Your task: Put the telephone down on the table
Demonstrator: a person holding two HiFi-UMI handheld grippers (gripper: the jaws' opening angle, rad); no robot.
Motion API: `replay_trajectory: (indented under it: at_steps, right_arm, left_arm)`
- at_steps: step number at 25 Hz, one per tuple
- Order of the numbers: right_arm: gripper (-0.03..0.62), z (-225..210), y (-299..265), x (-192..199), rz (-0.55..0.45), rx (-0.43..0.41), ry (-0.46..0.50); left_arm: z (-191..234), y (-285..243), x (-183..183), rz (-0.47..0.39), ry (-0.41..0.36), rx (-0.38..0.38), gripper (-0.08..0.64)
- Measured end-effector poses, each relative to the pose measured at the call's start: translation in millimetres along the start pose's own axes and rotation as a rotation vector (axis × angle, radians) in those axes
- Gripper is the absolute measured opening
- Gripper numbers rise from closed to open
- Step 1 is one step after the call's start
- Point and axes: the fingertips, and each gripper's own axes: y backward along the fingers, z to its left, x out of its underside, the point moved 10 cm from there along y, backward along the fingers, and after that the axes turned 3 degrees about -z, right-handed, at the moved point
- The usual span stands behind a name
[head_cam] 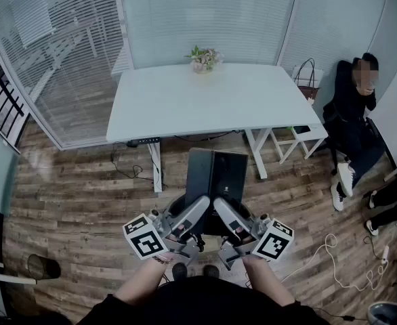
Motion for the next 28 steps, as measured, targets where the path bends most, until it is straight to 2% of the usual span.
replay_trajectory:
  at_steps: [28]
  right_arm:
    - [0.181,12.1,1.1,8.9,0.010,0.015,0.001]
  left_arm:
    - [-7.8,12.9,-1.2,-0.003,0.008,-0.005,0.199]
